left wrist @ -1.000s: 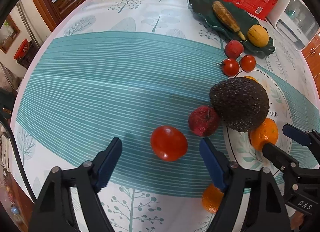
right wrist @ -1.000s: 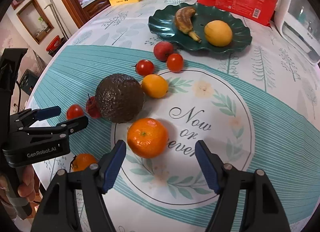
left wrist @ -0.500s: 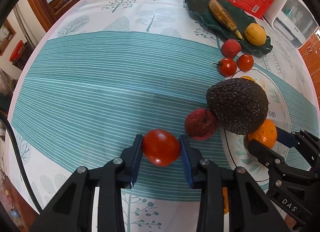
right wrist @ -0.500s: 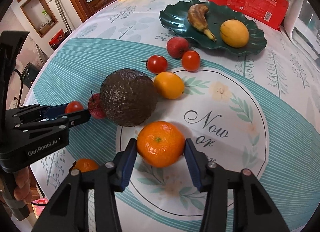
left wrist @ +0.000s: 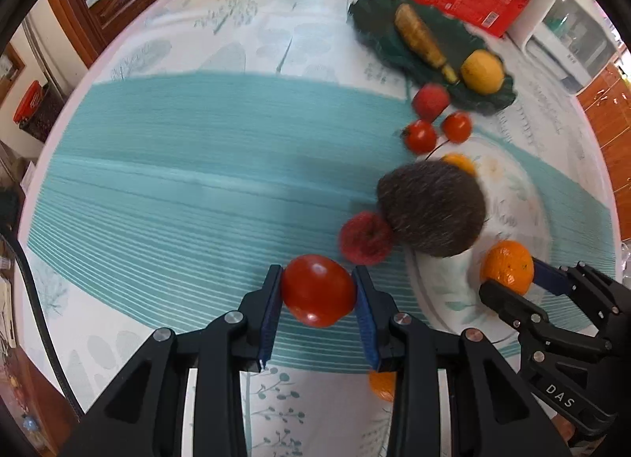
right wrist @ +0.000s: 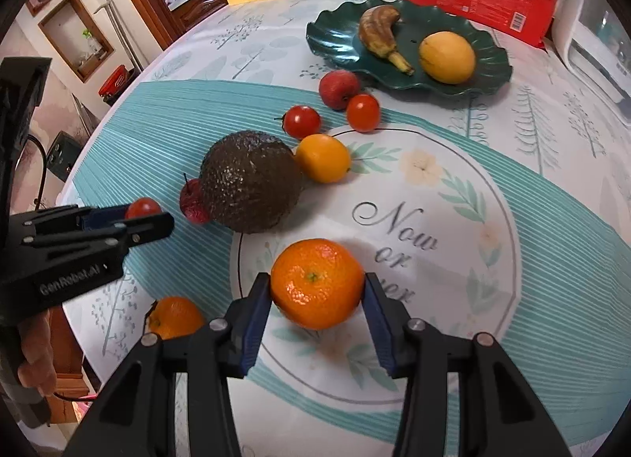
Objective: Organize fruits
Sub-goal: 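Carry tomato and orange to the green plate and release both, then withdraw both tools from the plate toward the remaining fruit, then grasp the red apple with the left tool while the right tool grasps an orange, then carry the red apple and orange to the green plate and open both tools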
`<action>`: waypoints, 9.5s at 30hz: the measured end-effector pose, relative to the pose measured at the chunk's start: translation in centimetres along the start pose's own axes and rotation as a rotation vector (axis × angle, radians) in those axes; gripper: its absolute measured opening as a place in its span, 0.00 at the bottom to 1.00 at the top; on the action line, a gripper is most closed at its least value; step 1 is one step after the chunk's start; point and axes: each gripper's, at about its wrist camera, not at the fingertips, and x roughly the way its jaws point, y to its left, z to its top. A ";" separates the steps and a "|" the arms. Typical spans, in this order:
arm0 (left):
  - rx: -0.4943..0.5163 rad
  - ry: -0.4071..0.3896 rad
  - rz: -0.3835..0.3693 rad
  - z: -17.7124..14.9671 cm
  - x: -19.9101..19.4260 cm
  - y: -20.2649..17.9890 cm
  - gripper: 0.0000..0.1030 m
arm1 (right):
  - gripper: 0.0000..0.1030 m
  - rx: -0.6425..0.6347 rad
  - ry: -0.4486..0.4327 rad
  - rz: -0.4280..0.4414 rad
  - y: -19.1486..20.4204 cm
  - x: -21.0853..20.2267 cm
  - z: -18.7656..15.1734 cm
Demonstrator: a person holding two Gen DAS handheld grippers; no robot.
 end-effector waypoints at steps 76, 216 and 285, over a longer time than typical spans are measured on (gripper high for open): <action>0.437 -0.009 -0.072 27.8 7.6 -18.4 0.63 | 0.47 0.289 0.009 -0.101 -16.6 4.7 20.6; 0.215 -0.052 -0.039 0.0 3.3 -2.2 0.53 | 0.39 0.009 -0.020 0.034 0.8 1.1 -2.2; 0.337 0.084 -0.055 24.1 8.1 -13.1 0.47 | 0.40 0.210 -0.011 -0.080 -14.6 5.1 24.1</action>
